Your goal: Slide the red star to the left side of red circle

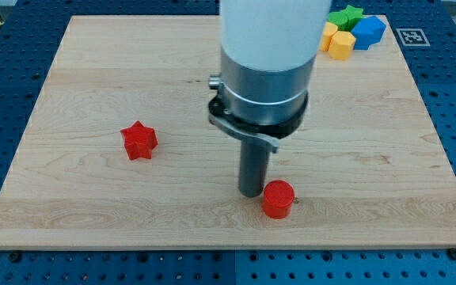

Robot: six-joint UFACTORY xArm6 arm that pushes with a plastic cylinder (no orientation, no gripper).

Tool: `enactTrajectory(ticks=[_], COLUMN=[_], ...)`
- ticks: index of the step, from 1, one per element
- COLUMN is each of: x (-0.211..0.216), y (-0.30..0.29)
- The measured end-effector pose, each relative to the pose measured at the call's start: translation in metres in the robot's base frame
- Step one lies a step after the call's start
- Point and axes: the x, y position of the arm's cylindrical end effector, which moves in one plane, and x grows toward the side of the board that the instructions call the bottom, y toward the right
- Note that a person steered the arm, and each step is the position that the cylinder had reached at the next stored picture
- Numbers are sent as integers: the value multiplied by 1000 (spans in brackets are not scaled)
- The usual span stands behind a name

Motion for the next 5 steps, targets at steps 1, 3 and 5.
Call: enactTrajectory(ticks=[1,3,5], x=[0,-46,-85], y=[-71,-222,-213])
